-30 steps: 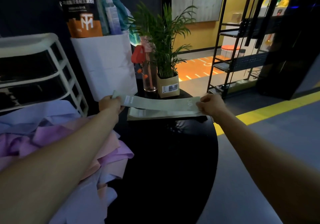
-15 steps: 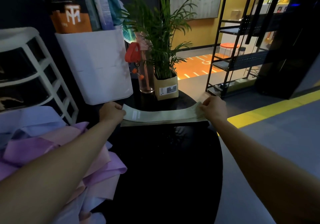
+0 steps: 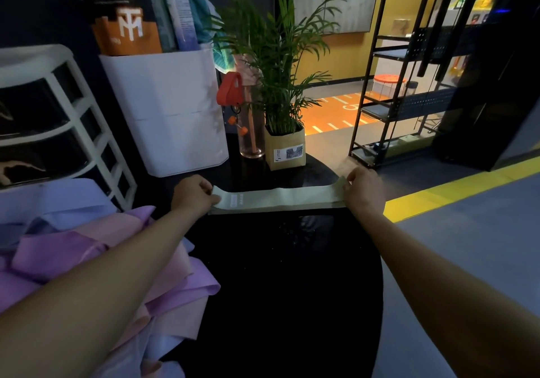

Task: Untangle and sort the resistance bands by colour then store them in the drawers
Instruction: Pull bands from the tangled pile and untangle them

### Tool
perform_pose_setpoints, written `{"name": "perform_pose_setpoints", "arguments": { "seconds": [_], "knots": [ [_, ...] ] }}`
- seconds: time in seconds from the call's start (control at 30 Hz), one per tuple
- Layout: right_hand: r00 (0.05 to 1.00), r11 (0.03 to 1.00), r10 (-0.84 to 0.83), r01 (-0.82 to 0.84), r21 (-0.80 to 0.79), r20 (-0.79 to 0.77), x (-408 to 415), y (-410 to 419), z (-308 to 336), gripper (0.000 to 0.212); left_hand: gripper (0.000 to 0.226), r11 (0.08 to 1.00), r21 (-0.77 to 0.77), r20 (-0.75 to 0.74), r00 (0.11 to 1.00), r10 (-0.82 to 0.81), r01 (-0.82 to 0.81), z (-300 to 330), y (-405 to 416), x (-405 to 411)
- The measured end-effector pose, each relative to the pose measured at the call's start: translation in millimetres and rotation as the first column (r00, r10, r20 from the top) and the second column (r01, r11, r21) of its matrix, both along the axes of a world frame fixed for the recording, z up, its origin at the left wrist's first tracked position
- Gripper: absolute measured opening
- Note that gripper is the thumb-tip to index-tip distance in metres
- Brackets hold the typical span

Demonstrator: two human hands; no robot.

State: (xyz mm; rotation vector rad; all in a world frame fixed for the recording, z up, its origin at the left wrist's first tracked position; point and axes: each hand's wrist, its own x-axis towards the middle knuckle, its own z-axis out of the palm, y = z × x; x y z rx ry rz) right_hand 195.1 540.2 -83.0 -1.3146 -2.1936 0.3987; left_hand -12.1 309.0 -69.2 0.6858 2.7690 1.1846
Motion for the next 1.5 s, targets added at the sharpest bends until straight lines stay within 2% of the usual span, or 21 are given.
{"name": "perform_pose_setpoints", "arguments": {
  "seconds": [0.1, 0.13, 0.2, 0.27, 0.33, 0.43, 0.57, 0.77, 0.97, 1.07, 1.2, 1.37, 1.5],
  "knots": [
    [0.995, 0.994, 0.034, -0.043, 0.098, 0.091, 0.1, -5.4, 5.9, 0.025, 0.046, 0.998, -0.024, -0.015, 0.998, -0.061, 0.061, -1.4, -3.4, -8.7],
    [0.989, 0.986, 0.076, -0.094, 0.141, 0.124, -1.4, -9.3, 9.7, 0.027, 0.054, 0.994, -0.023, -0.006, 0.994, -0.110, 0.110, 0.4, -4.9, -11.5],
    [0.945, 0.939, 0.261, -0.295, 0.174, 0.198, -8.0, -19.5, 17.3, 0.033, 0.071, 0.968, -0.052, 0.039, 0.969, -0.242, 0.244, 6.5, -7.5, -16.0],
    [0.819, 0.841, 0.490, -0.534, 0.087, 0.298, -18.0, -32.7, 23.5, 0.048, 0.085, 0.915, -0.161, 0.061, 0.929, -0.365, 0.370, 12.0, -9.1, -18.4],
    [0.691, 0.761, 0.615, -0.647, -0.056, 0.381, -29.9, -44.7, 26.0, 0.065, 0.093, 0.859, -0.258, 0.079, 0.896, -0.436, 0.441, 13.1, -10.2, -20.9],
    [0.604, 0.719, 0.675, -0.667, -0.194, 0.424, -44.8, -51.1, 25.1, 0.080, 0.096, 0.810, -0.348, 0.074, 0.875, -0.479, 0.473, 6.5, -9.2, -26.5],
    [0.550, 0.696, 0.699, -0.671, -0.257, 0.457, -55.9, -48.5, 22.9, 0.082, 0.085, 0.791, -0.387, 0.031, 0.864, -0.503, 0.475, 0.1, -7.3, -33.7],
    [0.543, 0.710, 0.680, -0.657, -0.255, 0.493, -57.1, -45.1, 16.9, 0.076, 0.064, 0.786, -0.362, 0.044, 0.851, -0.523, 0.502, -7.3, -4.6, -38.7],
    [0.550, 0.711, 0.683, -0.650, -0.269, 0.480, -56.7, -50.1, 21.5, 0.077, 0.086, 0.770, -0.407, 0.001, 0.843, -0.538, 0.492, -2.0, -7.3, -33.0],
    [0.624, 0.733, 0.669, -0.645, -0.217, 0.404, -56.6, -59.9, 26.8, 0.074, 0.081, 0.814, -0.322, -0.031, 0.853, -0.520, 0.484, 12.7, -14.4, -26.9],
    [0.688, 0.728, 0.683, -0.669, -0.150, 0.245, -63.0, -85.1, 44.3, 0.065, 0.055, 0.860, -0.230, -0.097, 0.869, -0.485, 0.455, 40.3, -30.0, -16.3],
    [0.695, 0.705, 0.706, -0.707, -0.044, 0.137, -67.8, -133.4, 70.1, 0.056, 0.040, 0.901, -0.140, -0.177, 0.885, -0.431, 0.410, 72.2, -72.1, 1.9],
    [0.641, 0.645, 0.762, -0.764, -0.014, 0.089, -76.6, -184.2, 90.7, 0.050, 0.033, 0.928, -0.120, -0.280, 0.885, -0.371, 0.352, 94.8, -124.0, 10.7]
  ]
}}
